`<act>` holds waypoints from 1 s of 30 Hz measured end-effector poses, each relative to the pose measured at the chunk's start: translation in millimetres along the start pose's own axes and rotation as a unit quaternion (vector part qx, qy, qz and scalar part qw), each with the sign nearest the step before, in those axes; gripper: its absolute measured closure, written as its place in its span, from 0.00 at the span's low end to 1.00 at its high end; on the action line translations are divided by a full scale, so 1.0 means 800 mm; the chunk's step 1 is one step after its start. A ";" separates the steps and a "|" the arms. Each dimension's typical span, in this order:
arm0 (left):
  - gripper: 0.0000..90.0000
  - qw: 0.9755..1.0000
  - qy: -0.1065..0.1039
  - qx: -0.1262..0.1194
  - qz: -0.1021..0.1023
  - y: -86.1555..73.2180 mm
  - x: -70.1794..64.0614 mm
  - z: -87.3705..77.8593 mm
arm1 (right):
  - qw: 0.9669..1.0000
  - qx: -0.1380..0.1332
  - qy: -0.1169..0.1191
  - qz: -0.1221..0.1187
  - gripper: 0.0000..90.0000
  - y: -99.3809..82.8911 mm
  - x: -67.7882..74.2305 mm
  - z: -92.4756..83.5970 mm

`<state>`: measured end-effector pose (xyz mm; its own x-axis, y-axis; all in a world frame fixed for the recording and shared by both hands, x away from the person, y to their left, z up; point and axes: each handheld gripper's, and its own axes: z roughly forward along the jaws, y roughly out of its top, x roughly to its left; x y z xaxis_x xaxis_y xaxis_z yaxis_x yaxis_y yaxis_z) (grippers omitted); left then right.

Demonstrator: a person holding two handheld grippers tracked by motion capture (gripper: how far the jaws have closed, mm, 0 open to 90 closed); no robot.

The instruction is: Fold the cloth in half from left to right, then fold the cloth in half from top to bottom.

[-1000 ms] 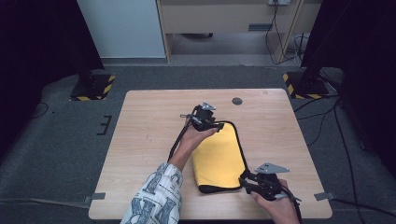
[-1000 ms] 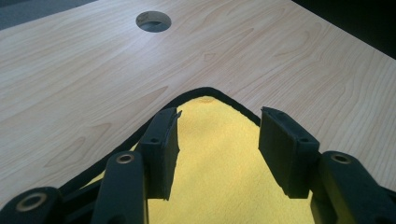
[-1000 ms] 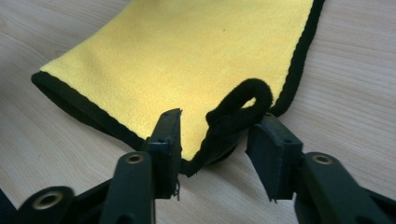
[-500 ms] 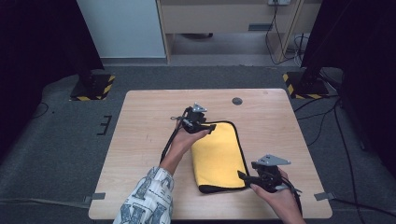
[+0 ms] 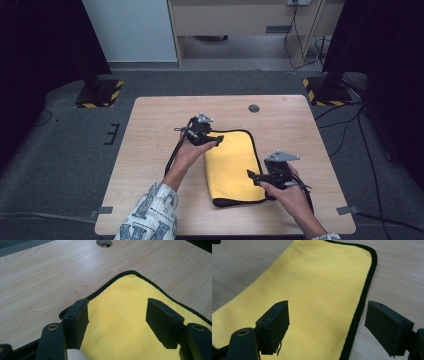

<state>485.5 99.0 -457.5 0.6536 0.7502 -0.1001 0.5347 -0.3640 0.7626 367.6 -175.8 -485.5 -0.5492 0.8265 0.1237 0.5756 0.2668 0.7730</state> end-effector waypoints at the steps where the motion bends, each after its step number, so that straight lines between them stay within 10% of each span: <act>1: 0.36 1.000 0.001 0.000 -0.001 -0.001 0.001 -0.001 | 1.000 0.002 0.000 0.005 0.21 0.003 0.000 0.003; 17: 0.15 1.000 -0.003 0.010 -0.002 -0.010 0.000 -0.003 | 1.000 -0.005 -0.024 0.000 0.14 0.068 -0.036 0.049; 30: 0.14 1.000 0.019 0.017 -0.009 -0.015 0.013 0.003 | 1.000 0.003 -0.026 0.000 0.27 0.104 -0.075 0.094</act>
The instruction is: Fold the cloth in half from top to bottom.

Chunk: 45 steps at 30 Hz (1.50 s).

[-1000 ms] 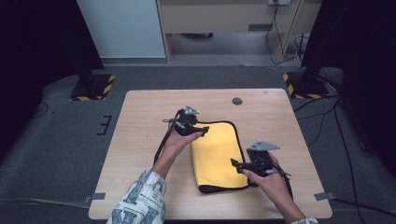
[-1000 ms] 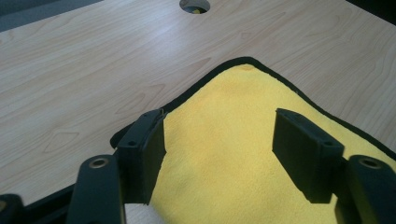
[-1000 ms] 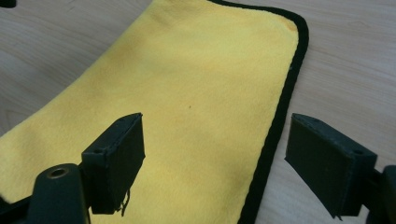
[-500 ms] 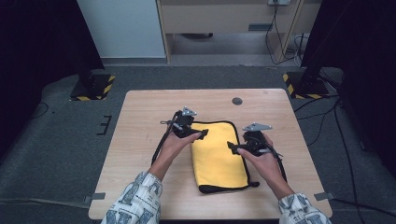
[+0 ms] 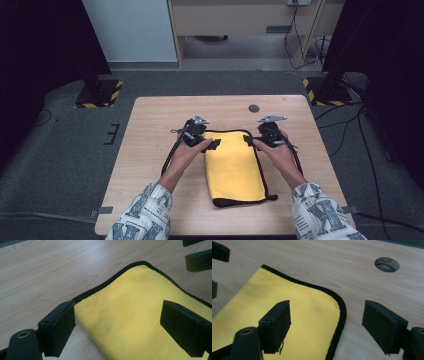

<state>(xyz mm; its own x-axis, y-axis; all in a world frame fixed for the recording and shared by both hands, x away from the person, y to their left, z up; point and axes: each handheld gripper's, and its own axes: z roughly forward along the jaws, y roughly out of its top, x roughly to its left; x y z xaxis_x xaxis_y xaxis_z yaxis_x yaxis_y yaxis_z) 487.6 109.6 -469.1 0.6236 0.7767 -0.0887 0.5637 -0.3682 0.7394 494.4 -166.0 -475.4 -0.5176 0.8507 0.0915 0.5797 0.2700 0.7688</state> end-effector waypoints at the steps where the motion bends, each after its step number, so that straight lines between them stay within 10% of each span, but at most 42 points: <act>1: 0.14 1.000 0.002 0.001 -0.001 -0.001 0.000 0.000 | 1.000 0.004 0.000 -0.001 0.28 0.002 -0.002 0.005; 35: 0.14 1.000 0.004 0.012 -0.017 -0.018 0.014 -0.001 | 0.998 0.062 0.031 0.014 0.30 0.004 -0.029 0.107; 45: 0.19 1.000 0.007 0.014 -0.019 -0.018 0.017 0.008 | 0.996 0.071 0.038 -0.043 0.67 0.003 -0.011 0.103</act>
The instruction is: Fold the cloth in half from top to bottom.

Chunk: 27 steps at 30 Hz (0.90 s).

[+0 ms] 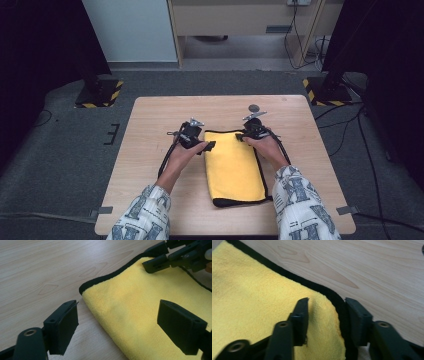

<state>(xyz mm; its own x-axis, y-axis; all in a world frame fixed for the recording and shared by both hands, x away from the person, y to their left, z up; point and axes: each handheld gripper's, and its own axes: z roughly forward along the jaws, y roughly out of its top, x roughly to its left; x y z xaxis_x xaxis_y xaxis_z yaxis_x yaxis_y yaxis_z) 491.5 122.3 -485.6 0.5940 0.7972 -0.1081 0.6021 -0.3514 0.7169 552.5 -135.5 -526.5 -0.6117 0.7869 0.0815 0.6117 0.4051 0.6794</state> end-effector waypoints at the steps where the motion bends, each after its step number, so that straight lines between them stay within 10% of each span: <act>1: 0.20 1.000 0.000 0.002 -0.001 0.000 0.001 0.003 | 1.000 0.002 0.005 0.001 0.71 0.000 0.001 -0.001; 7: 0.25 1.000 0.004 0.016 -0.002 -0.002 0.007 0.021 | 1.000 0.004 0.013 0.012 0.86 -0.001 0.005 -0.003; 27: 0.46 1.000 0.007 0.030 -0.001 0.013 0.003 0.073 | 0.999 -0.005 -0.001 0.031 0.88 -0.026 -0.002 -0.026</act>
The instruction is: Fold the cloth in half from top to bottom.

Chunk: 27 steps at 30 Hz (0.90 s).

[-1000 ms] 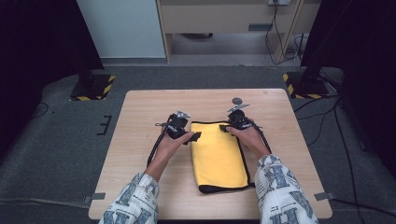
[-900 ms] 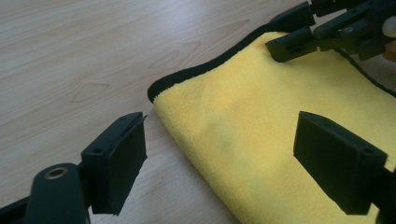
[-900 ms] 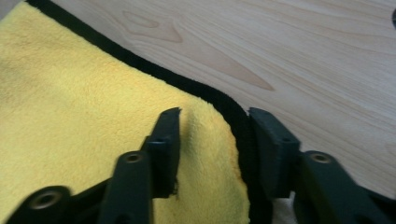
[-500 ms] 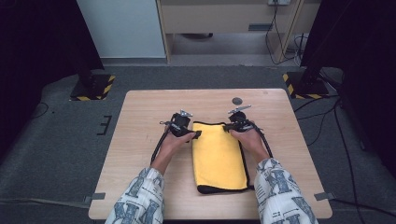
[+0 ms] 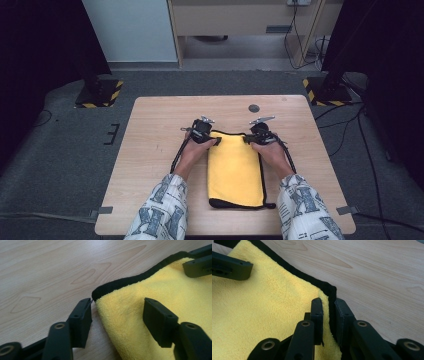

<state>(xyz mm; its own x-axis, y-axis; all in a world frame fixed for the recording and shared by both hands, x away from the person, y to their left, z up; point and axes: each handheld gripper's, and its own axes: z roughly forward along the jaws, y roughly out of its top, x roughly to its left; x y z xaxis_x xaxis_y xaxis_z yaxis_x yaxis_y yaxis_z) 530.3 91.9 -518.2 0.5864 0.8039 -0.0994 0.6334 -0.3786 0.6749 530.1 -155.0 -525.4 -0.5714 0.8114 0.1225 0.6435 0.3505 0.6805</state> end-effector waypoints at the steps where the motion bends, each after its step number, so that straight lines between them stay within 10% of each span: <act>1: 0.48 1.000 -0.001 0.003 0.001 -0.001 0.000 0.002 | 1.000 0.000 0.000 0.002 0.88 0.000 0.000 0.000; 14: 0.91 1.000 -0.016 0.008 -0.020 0.000 -0.005 0.001 | 1.000 -0.016 0.006 0.008 0.90 0.003 0.000 -0.007; 27: 0.94 0.999 -0.001 -0.034 0.012 0.034 -0.010 -0.027 | 0.999 -0.047 -0.001 0.001 0.90 0.027 0.000 -0.030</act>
<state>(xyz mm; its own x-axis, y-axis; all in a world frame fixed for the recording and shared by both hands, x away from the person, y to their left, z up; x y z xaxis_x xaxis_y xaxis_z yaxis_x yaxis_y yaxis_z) 532.0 84.9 -483.5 0.6020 0.7940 -0.0849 0.5836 -0.3649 0.7255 531.9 -159.0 -493.4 -0.5689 0.8133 0.1222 0.5935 0.3031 0.7456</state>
